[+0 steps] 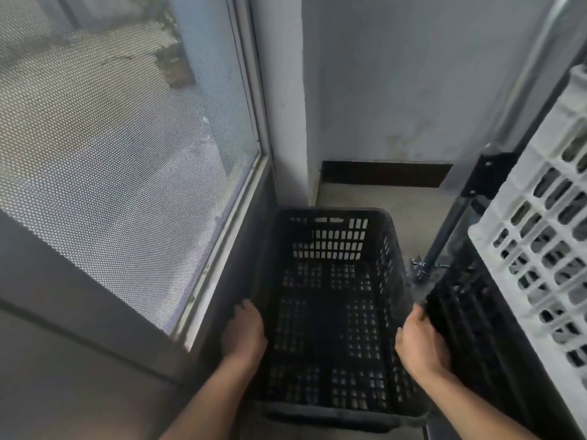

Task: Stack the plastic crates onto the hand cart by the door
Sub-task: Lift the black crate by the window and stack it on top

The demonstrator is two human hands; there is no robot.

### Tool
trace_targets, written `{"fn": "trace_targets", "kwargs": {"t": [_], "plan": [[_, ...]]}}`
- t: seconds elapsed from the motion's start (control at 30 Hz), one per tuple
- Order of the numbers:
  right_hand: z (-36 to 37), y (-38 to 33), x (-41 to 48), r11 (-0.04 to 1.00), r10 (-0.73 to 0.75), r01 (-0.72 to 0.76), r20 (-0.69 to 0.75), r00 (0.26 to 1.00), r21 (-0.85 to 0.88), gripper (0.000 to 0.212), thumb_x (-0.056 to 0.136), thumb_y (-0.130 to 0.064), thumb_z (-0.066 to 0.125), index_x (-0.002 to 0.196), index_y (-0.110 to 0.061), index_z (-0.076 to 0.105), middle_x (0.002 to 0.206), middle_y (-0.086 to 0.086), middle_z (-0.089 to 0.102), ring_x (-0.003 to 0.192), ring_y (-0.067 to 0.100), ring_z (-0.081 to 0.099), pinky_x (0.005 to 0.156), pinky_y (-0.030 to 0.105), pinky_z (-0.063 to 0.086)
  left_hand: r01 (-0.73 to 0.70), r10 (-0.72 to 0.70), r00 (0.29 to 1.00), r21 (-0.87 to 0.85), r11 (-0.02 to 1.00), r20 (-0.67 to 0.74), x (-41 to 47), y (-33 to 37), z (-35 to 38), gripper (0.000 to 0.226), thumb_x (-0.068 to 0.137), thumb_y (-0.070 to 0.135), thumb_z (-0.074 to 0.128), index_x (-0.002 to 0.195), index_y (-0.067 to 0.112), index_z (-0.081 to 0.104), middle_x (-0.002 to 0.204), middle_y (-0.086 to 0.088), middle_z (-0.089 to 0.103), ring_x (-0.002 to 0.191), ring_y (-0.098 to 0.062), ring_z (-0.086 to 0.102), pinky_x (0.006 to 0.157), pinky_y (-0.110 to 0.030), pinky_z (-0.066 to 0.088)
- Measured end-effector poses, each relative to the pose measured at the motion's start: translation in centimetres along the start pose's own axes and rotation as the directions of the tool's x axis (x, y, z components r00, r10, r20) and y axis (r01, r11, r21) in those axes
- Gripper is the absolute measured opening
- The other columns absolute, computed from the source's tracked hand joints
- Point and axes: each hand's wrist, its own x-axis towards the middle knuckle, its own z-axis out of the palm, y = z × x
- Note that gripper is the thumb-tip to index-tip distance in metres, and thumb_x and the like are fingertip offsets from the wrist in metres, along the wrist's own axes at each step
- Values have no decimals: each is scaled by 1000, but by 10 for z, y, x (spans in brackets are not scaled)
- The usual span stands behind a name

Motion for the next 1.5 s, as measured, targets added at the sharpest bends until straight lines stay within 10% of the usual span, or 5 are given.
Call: {"fn": "trace_targets", "kwargs": {"t": [0.17, 0.43, 0.83, 1.07, 1.5], "plan": [[2, 0, -3, 999, -8, 6, -41, 999, -47, 51, 96, -23, 54, 140, -5, 36, 128, 9, 49, 105, 24, 66, 66, 31, 49, -78, 75, 983, -15, 997, -169, -3, -11, 18, 29, 90, 5, 46, 119, 11, 42, 119, -8, 51, 101, -25, 61, 76, -35, 50], [6, -7, -9, 936, -138, 131, 0, 990, -326, 98, 91, -14, 67, 156, -1, -5, 149, 20, 29, 110, 19, 62, 75, 27, 57, -141, 152, 981, 90, 986, -124, -9, -8, 18, 71, 98, -1, 37, 157, 5, 0, 151, -23, 27, 110, -33, 61, 84, -37, 51], [2, -10, -9, 933, -141, 137, 12, 990, -332, 85, 95, -2, 52, 156, -1, -8, 140, 21, 36, 96, 20, 68, 77, 32, 58, -191, 244, 952, 268, 944, -182, -7, -9, 31, 63, 83, -7, 49, 145, -8, 39, 109, -26, 58, 68, -29, 66, 49, -35, 52], [-13, -4, -6, 993, -1, 6, 42, 999, -121, 58, 99, -8, 48, 150, 3, 23, 122, 13, 64, 104, 27, 69, 70, 32, 49, -125, 153, 983, 233, 965, -107, -12, 1, 13, 72, 95, -3, 37, 155, -2, -3, 143, -25, 31, 100, -31, 64, 76, -36, 52], [-136, -11, -33, 985, -63, 67, 28, 998, -157, 61, 92, -17, 65, 139, -1, 30, 123, 16, 63, 109, 32, 67, 74, 36, 49, -116, 166, 961, 226, 967, -220, -54, 26, -100, 63, 96, -6, 34, 154, -7, 9, 153, -25, 31, 110, -31, 66, 81, -34, 53]]}}
